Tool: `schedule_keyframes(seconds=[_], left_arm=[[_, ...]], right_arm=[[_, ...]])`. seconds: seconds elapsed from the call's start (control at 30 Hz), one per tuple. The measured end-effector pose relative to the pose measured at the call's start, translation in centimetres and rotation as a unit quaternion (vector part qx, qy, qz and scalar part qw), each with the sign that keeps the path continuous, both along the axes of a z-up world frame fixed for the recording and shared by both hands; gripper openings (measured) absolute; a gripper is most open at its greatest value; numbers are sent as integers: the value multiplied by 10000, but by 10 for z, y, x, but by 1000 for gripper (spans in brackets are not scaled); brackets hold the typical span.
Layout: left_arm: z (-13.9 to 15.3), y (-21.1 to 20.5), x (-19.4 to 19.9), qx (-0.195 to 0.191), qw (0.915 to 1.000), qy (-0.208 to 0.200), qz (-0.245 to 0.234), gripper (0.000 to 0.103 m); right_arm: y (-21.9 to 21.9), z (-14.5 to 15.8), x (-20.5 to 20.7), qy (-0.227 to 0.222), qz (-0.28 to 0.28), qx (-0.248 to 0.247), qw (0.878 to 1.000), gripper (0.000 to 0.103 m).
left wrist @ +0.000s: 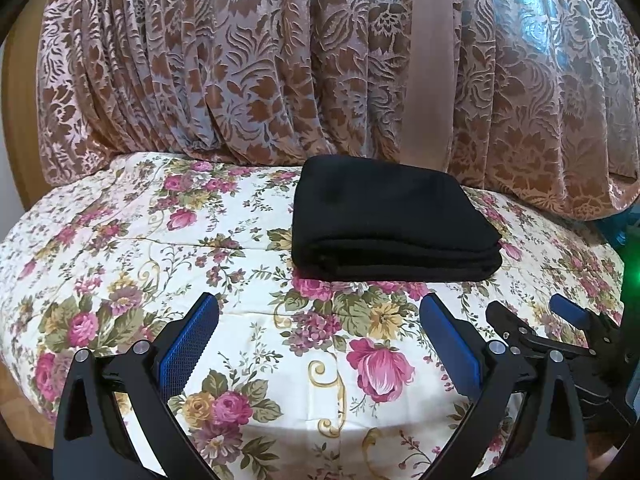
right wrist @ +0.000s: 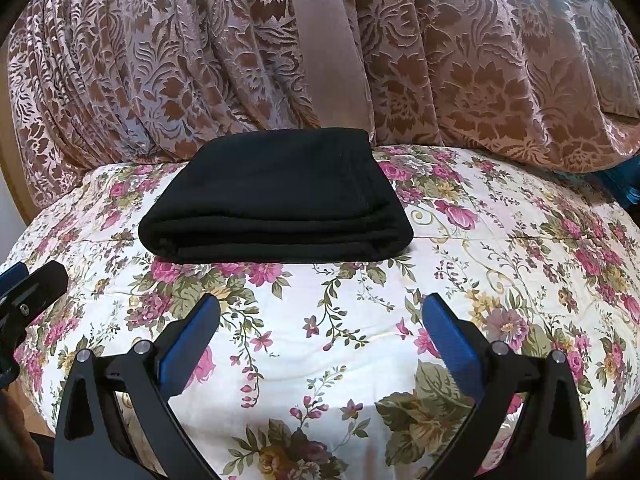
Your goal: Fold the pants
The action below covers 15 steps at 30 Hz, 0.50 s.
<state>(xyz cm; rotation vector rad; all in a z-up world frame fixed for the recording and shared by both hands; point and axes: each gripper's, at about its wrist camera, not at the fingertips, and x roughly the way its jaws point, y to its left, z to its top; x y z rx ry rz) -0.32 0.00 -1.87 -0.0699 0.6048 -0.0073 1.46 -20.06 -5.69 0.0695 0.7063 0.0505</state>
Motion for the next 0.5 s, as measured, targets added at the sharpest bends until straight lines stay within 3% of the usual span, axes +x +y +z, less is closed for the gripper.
schedule_keyframes(seconds=[0.5], left_arm=[[-5, 0, 0, 1, 10000, 49, 56, 99]], right_arm=[[-1, -3, -1, 22, -15, -9, 10000, 101]])
